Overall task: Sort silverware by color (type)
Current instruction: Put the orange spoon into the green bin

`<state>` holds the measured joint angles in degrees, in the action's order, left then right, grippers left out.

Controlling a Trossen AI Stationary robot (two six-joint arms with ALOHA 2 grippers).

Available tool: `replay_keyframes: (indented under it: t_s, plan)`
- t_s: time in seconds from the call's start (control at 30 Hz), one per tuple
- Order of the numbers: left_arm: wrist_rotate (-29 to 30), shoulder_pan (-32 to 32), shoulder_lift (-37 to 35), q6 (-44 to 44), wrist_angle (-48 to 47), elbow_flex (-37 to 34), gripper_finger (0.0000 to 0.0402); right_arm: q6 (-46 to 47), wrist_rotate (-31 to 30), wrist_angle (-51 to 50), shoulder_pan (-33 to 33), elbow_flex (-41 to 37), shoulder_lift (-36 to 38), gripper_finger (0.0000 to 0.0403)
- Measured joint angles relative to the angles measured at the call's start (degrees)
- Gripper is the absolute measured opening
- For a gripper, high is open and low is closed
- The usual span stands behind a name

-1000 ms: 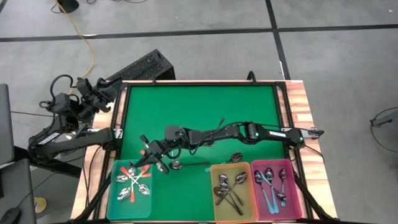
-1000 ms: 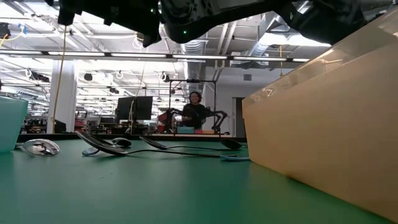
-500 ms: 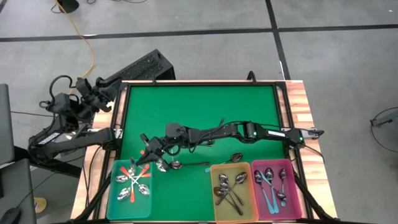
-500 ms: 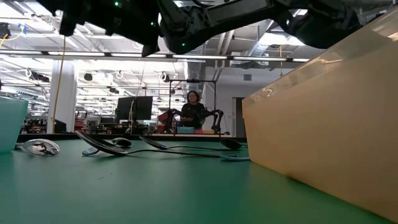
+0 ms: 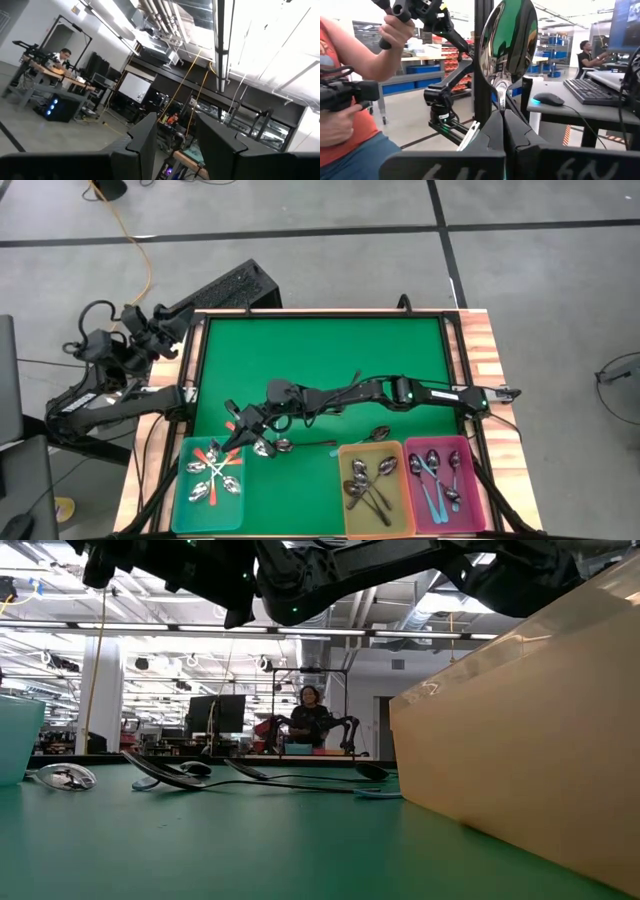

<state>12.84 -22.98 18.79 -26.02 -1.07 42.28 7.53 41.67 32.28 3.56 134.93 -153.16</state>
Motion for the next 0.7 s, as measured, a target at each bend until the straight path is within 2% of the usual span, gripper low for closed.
replay_keyframes:
  t_s: [0.2, 0.7]
  plan:
    - [0.0, 0.0, 0.0, 0.0, 1.1, 0.0, 0.0121, -1.2, -0.2, 0.9, 0.0, 0.0, 0.0, 0.0]
    - [2.5, 0.0, 2.1, -1.0, 2.4, 0.0, 0.0121, -6.1, -5.7, 0.2, 0.6, 0.0, 0.0, 0.0]
